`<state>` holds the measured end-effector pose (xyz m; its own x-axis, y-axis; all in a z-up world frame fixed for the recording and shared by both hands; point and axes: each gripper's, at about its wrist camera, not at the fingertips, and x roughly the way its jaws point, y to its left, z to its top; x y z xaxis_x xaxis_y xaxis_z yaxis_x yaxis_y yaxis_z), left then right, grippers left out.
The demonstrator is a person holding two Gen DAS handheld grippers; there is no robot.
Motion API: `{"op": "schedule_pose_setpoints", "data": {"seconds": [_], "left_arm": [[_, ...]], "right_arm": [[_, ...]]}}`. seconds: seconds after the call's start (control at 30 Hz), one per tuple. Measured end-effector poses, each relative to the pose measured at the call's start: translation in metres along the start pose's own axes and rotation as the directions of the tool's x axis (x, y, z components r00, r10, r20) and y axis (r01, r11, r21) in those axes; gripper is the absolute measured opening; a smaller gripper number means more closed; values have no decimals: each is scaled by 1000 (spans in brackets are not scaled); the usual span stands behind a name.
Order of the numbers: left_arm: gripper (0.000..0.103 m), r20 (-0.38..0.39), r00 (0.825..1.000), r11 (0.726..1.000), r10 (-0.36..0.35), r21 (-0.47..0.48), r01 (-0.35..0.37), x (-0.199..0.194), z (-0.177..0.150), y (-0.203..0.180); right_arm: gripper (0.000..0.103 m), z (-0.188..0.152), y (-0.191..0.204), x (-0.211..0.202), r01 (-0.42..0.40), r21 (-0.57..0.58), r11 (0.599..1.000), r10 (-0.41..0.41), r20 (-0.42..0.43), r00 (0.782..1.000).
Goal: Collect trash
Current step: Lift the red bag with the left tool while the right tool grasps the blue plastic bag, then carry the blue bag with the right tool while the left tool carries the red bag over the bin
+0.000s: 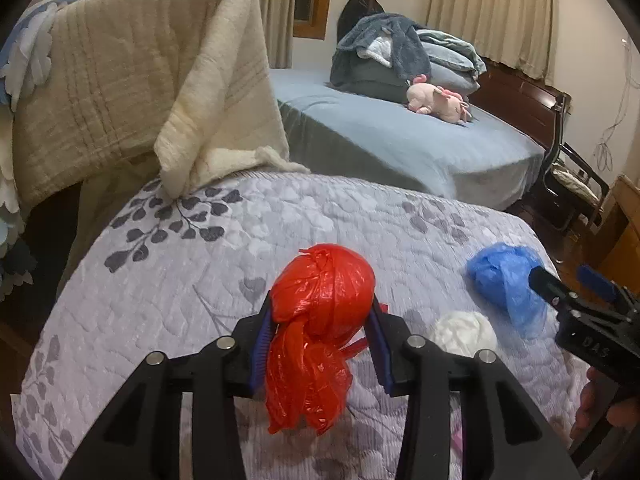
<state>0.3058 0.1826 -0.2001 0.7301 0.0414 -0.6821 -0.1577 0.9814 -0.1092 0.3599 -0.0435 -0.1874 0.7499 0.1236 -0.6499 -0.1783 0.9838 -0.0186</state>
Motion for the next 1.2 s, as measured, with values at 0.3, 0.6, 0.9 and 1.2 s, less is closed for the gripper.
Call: {"op": "schedule_pose_setpoints", "data": {"seconds": [0.3,0.6,0.9,1.2], "left_arm": [[43,3,1000,1000,12,1,-12,2,5,5],[43,6,1000,1000,17,3,-17,-1,6,1],[44,13,1000,1000,14,23,-14,-11,6,-11],[44,47,999,998,-13,56,10,-38,8,-34]], "right_arm": [[98,7,10,38,-2,-21,1000,1,-82,997],[68,4,14,47,-92,-31,995,86,-145,986],[46,3,8,26,-130,-6,991,128,-132,983],[46,8,-10,-24,-128,39,991,130,-62,990]]}}
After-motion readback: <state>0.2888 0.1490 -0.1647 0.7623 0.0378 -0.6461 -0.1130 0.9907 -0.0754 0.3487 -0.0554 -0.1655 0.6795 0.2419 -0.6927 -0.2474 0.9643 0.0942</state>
